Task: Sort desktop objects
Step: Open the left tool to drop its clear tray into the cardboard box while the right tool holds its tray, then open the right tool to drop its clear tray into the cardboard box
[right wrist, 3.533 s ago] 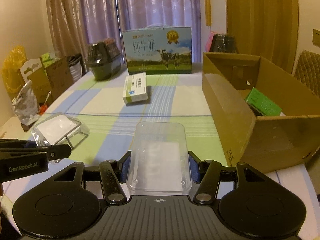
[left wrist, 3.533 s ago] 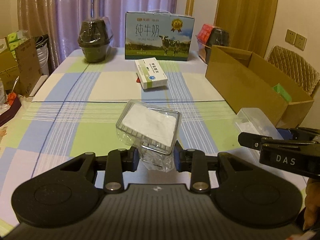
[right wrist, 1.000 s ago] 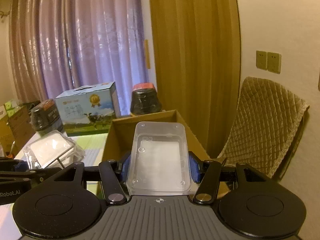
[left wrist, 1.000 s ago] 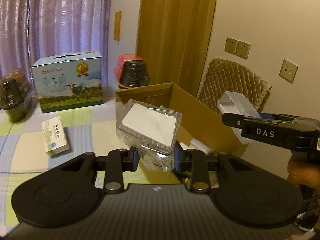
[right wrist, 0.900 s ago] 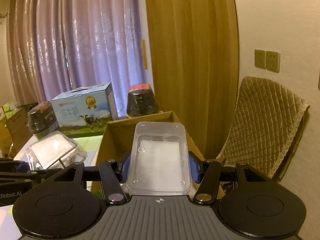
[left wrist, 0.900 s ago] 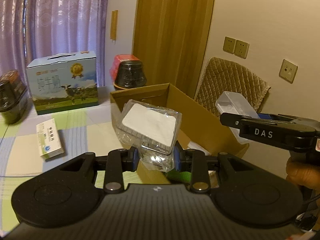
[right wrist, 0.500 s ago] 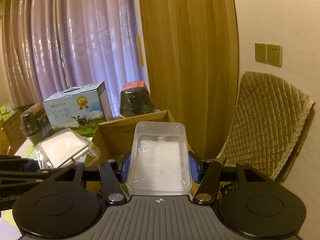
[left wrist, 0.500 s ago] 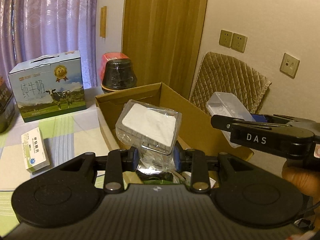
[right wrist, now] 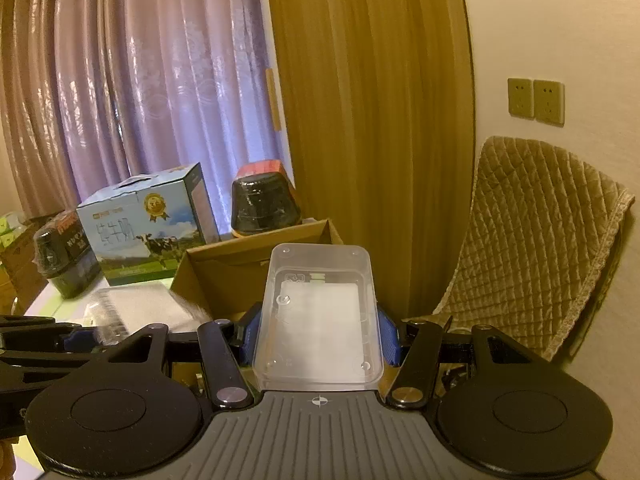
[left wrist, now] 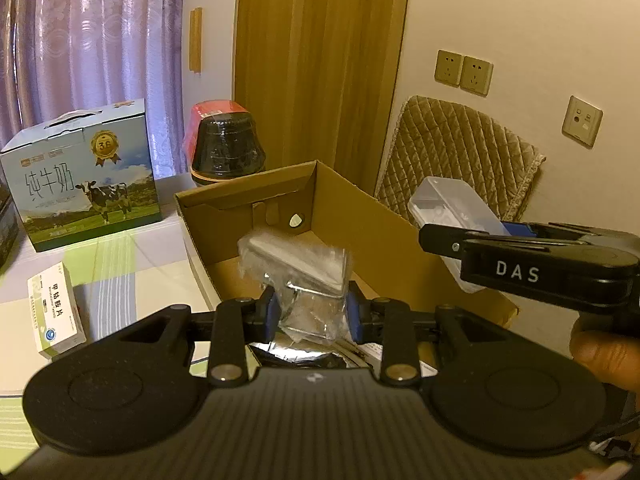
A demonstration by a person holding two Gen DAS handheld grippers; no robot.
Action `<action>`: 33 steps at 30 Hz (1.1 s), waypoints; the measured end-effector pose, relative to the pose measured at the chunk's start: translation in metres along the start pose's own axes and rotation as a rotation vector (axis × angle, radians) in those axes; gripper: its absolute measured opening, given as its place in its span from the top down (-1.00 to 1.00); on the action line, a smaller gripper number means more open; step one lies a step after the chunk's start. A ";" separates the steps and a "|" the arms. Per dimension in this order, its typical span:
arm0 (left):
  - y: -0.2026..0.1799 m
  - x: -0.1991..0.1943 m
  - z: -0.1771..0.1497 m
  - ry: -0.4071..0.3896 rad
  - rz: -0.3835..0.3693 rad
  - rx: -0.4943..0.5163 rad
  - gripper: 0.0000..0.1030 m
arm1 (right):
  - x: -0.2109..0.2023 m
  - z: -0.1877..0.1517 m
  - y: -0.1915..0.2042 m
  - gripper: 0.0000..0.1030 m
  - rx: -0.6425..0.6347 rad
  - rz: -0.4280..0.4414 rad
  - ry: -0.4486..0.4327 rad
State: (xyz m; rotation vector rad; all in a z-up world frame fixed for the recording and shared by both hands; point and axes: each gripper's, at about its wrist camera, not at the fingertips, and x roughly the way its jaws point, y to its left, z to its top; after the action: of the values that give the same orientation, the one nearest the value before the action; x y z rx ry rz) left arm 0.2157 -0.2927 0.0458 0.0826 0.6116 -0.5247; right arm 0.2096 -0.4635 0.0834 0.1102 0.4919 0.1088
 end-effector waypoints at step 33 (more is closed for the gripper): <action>0.047 -0.024 -0.023 0.016 0.055 -0.087 0.39 | 0.008 -0.001 0.022 -0.05 -0.008 0.030 0.029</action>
State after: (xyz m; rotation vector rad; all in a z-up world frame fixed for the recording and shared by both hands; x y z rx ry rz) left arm 0.2097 -0.2358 0.0366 0.0212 0.6451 -0.4440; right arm 0.2142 -0.4410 0.0819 0.1081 0.5184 0.1419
